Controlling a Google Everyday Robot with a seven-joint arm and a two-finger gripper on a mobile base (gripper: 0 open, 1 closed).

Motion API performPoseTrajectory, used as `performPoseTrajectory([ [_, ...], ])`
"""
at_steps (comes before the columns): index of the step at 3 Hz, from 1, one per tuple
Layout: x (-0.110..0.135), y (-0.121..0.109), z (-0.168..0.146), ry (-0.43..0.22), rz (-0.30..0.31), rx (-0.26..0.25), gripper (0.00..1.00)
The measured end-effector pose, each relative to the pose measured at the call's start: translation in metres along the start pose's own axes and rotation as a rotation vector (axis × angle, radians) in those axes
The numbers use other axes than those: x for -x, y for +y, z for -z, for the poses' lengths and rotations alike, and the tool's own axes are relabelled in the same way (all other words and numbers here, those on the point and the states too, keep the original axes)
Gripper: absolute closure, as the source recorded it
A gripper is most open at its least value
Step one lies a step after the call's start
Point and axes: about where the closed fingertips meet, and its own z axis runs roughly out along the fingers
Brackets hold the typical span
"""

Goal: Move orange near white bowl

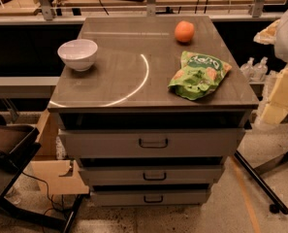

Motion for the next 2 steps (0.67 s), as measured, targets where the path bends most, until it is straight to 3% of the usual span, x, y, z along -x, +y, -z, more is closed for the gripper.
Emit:
performPoseTrajectory([
  [1,0.000,0.000,0.000,-0.001,0.000,-0.002,0.00],
  [2,0.000,-0.032,-0.010,-0.070,-0.051,-0.035,0.00],
])
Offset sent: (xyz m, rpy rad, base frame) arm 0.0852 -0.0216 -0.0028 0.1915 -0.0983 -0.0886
